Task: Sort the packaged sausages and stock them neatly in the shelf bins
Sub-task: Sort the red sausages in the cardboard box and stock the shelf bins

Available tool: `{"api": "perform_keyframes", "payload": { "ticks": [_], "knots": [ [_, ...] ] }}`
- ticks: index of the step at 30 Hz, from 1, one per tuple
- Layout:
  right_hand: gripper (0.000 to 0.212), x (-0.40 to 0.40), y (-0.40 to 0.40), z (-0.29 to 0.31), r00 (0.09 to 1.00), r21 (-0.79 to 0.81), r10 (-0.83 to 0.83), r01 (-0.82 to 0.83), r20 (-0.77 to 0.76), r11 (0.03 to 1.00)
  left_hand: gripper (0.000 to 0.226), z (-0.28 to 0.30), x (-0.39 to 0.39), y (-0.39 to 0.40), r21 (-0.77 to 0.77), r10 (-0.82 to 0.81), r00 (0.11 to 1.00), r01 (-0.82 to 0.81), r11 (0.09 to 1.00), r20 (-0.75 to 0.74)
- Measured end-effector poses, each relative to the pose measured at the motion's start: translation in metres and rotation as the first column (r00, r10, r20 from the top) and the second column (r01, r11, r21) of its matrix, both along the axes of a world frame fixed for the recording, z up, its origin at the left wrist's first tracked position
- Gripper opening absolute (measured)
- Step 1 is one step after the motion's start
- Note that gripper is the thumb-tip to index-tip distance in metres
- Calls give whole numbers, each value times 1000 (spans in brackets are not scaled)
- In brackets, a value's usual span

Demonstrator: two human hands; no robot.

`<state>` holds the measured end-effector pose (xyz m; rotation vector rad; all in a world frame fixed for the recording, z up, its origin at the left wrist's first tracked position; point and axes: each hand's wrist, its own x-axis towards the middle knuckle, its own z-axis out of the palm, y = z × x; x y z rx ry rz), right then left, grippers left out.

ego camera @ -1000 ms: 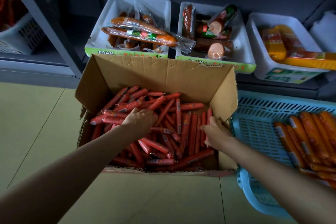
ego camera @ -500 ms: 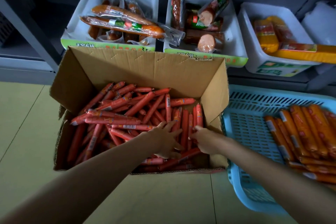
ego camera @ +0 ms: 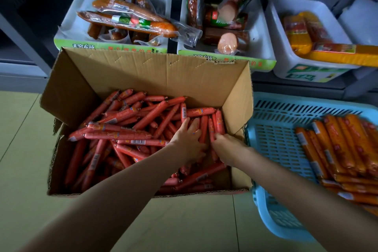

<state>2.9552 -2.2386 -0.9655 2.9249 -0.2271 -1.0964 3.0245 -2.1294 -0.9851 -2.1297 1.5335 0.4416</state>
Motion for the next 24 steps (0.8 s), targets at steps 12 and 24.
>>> {"api": "perform_keyframes", "payload": {
  "ticks": [12,24],
  "knots": [
    [41,-21,-9,-9,963,-165,244,-223,116,961,43,1,19,7,-122,-110,994,110,987,3],
    [25,9,20,-16,661,594,-702,685,-265,421,49,18,42,65,-46,2,991,-9,999,-131]
  ]
}}
